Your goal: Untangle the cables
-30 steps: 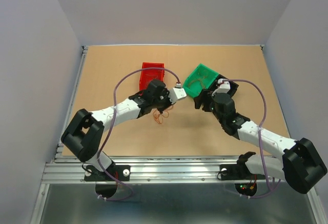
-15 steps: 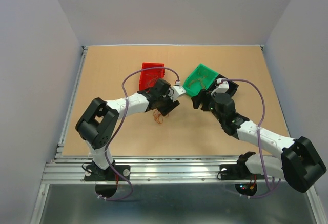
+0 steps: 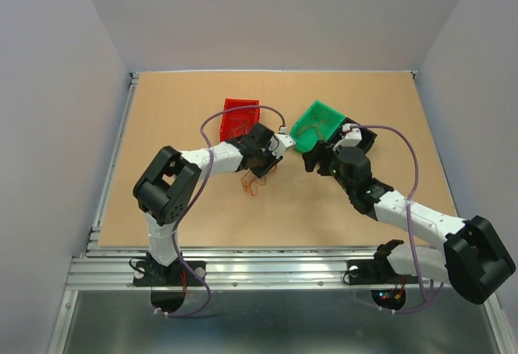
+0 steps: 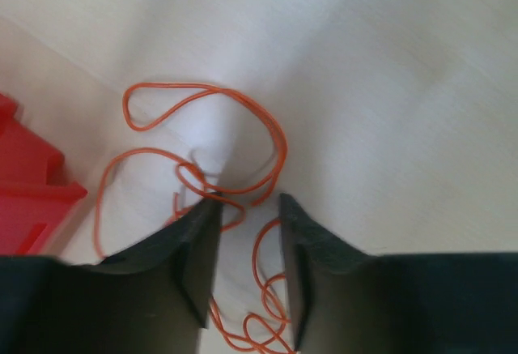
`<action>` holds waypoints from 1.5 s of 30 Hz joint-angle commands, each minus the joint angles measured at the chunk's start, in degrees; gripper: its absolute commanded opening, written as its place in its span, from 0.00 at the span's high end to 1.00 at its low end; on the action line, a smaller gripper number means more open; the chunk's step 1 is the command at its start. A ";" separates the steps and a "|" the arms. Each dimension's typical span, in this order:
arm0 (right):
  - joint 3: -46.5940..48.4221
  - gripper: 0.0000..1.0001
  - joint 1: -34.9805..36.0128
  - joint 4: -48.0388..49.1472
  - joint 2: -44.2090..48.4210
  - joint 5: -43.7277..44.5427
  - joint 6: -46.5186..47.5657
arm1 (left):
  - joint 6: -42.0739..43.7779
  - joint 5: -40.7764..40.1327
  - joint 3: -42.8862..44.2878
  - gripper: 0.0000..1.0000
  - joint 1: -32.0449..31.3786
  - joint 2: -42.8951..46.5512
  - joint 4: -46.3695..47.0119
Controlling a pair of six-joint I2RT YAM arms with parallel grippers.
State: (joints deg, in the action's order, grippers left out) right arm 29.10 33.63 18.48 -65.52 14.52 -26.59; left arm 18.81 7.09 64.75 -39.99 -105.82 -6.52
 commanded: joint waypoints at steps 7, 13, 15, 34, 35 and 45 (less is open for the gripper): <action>-2.30 0.20 0.30 3.40 1.97 0.15 0.57 | 2.28 1.87 1.00 1.00 0.61 2.71 1.68; -2.21 0.21 0.30 6.46 0.04 -4.84 3.03 | 2.99 6.69 -4.53 1.00 1.31 13.85 7.82; -2.65 0.21 0.30 8.05 -0.49 -6.87 3.73 | 2.81 8.54 -6.90 1.00 2.45 17.03 9.59; -11.61 0.21 0.30 16.86 12.68 5.75 -5.22 | -0.61 20.59 -5.35 1.00 4.57 19.98 16.11; -12.05 0.21 0.30 14.85 14.17 7.17 -5.75 | -0.88 20.68 -4.12 1.00 4.48 18.65 16.10; -14.95 0.21 0.30 6.93 27.36 15.36 -6.90 | -3.51 22.09 24.84 1.00 4.22 -2.53 7.06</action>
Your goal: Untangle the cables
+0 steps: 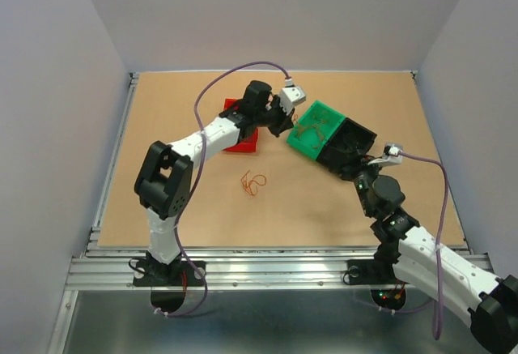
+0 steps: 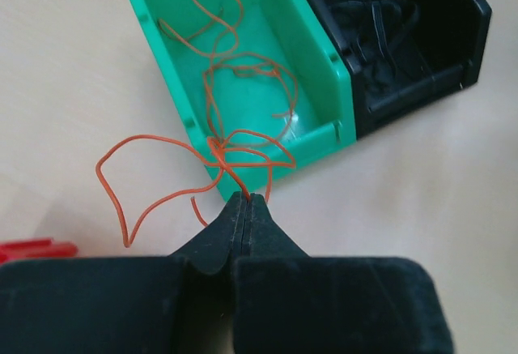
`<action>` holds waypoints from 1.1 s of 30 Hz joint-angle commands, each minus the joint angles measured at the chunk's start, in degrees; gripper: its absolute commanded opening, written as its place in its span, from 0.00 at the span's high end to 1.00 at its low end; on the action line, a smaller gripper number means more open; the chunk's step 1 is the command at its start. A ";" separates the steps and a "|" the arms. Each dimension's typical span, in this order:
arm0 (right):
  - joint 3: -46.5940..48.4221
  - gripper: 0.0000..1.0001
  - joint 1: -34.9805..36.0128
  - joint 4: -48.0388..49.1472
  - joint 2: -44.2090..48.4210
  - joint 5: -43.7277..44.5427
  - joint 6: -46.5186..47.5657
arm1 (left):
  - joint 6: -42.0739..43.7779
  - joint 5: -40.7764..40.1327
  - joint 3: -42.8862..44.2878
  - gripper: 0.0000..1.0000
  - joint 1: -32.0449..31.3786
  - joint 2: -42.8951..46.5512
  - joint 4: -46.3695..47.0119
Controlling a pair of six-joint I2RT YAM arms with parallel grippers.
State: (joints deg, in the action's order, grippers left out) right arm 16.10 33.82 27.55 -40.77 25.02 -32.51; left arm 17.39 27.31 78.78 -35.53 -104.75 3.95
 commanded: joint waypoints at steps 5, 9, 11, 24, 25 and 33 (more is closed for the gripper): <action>-2.65 0.21 0.01 -4.61 6.32 7.23 -0.80 | -2.36 1.70 23.86 1.00 -1.55 -14.15 -10.79; -3.26 0.20 0.10 -5.40 7.99 8.47 -0.89 | 0.01 -1.11 27.30 1.00 -4.10 -15.92 -11.59; -3.44 0.20 0.01 -5.40 8.60 8.82 -0.97 | 0.19 -2.78 28.09 1.00 -5.33 -16.36 -11.68; -0.55 0.18 0.10 -8.56 4.84 4.87 0.34 | 1.95 -12.01 8.80 0.17 -6.48 -0.47 -8.08; -0.11 0.18 0.02 -8.83 4.30 4.26 0.43 | 2.38 -12.71 7.02 0.16 -6.48 2.24 -9.64; 0.78 0.17 0.02 -6.81 0.87 -0.23 0.43 | 5.29 -25.02 -13.02 0.13 -6.22 11.40 -11.69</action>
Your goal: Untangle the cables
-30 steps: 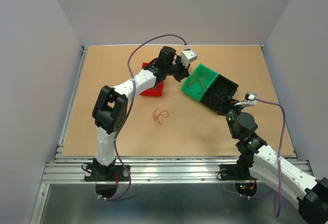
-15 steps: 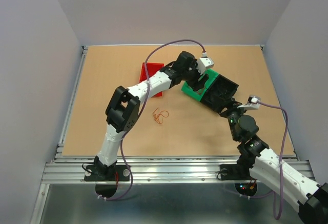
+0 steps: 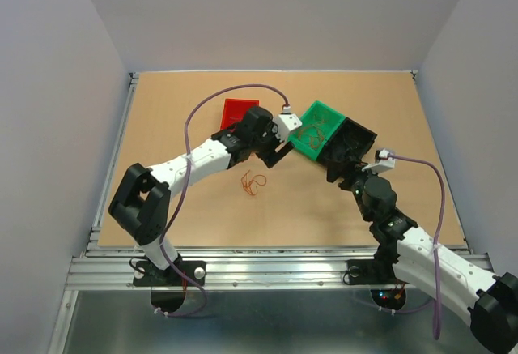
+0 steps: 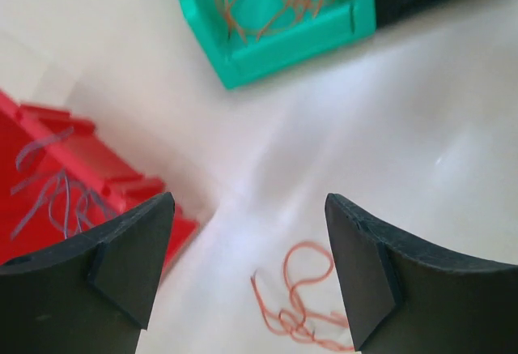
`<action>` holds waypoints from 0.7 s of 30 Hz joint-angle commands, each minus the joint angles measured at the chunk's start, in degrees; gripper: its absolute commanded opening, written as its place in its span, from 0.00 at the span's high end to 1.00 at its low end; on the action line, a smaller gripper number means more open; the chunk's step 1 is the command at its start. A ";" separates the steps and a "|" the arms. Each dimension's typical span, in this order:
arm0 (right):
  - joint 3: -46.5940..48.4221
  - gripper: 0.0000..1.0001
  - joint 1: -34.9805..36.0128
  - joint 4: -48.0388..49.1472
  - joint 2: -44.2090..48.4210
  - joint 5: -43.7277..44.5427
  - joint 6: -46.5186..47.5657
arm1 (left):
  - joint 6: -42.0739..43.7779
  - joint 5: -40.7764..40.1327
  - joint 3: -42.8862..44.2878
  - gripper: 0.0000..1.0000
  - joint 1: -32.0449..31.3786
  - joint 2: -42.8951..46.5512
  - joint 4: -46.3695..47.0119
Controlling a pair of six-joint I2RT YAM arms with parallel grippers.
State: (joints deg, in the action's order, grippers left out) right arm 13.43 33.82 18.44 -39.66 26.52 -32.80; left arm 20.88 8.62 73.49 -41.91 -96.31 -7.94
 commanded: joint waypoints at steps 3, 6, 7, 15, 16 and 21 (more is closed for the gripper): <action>3.88 0.17 0.10 2.48 -1.29 -2.62 1.15 | 1.97 -6.60 -13.63 0.12 0.69 4.73 1.88; 4.23 0.17 0.02 2.39 -2.09 -3.05 1.33 | 1.79 -5.91 -14.95 0.01 1.74 5.78 1.27; 4.23 0.17 0.01 2.39 -2.35 -2.97 1.33 | 2.05 -4.59 -15.92 0.01 2.09 6.22 1.09; 4.23 0.17 0.01 2.22 -2.44 -2.79 1.51 | 3.55 -0.20 -19.70 0.01 3.41 7.37 -0.93; 4.23 0.17 0.01 2.22 -2.61 -2.79 1.51 | 3.64 -0.19 -19.70 0.01 3.68 7.28 -1.11; 4.23 0.17 0.10 2.31 -2.79 -2.62 1.33 | 4.60 2.89 -19.62 0.02 4.47 7.02 -2.07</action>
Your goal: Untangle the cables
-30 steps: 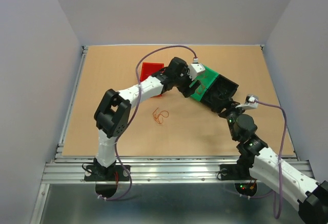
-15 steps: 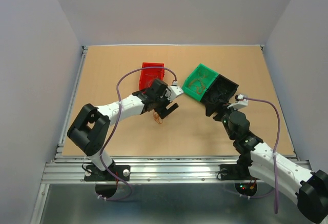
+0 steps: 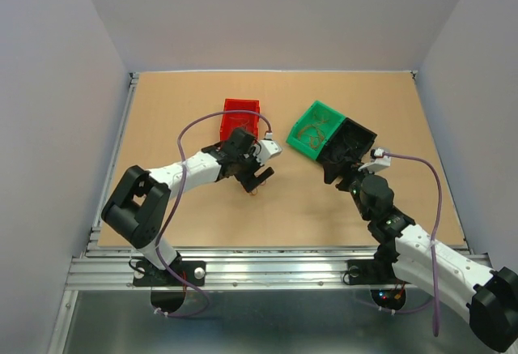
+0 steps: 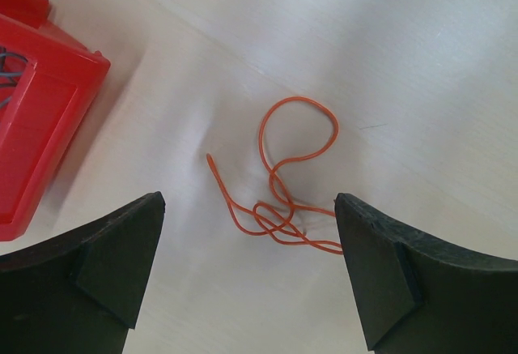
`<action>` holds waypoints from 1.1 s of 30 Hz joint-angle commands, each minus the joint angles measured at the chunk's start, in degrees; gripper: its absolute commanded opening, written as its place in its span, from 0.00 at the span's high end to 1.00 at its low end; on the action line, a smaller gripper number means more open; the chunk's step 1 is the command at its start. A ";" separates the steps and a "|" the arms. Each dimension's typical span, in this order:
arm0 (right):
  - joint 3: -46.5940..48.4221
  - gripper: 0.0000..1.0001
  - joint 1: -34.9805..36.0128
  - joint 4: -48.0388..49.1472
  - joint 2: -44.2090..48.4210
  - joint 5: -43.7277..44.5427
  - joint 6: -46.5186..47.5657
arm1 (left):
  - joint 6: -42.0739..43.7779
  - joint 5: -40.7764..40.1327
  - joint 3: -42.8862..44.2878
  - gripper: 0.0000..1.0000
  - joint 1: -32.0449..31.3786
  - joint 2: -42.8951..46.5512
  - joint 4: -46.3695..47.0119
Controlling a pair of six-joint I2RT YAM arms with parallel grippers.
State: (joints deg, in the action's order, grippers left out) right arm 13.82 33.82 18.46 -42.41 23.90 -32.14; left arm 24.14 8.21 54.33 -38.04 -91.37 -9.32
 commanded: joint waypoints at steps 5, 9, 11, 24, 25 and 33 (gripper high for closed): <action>3.58 0.16 0.01 2.20 0.66 0.09 0.85 | 2.05 4.79 1.13 0.15 0.60 -1.86 -2.71; 3.14 0.16 0.02 2.28 1.37 0.27 1.03 | 2.14 5.59 2.19 0.27 0.86 -4.07 -3.60; 2.96 0.16 0.10 2.28 1.72 0.53 1.03 | 2.31 5.94 2.45 0.46 0.86 -4.51 -3.95; 3.05 0.16 0.10 2.28 2.07 0.71 0.94 | 0.91 10.69 7.01 1.00 0.78 -1.70 -4.48; 3.14 0.16 0.02 2.28 1.72 0.71 0.94 | 0.73 10.78 8.85 1.00 0.78 -2.05 -4.65; 2.97 0.16 0.10 3.42 1.01 1.67 0.59 | -1.11 12.53 20.36 1.00 0.78 -5.56 -5.44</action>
State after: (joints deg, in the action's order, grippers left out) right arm 13.80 33.82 18.46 -42.04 24.03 -31.75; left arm 24.75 18.61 67.40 -37.39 -96.62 -15.05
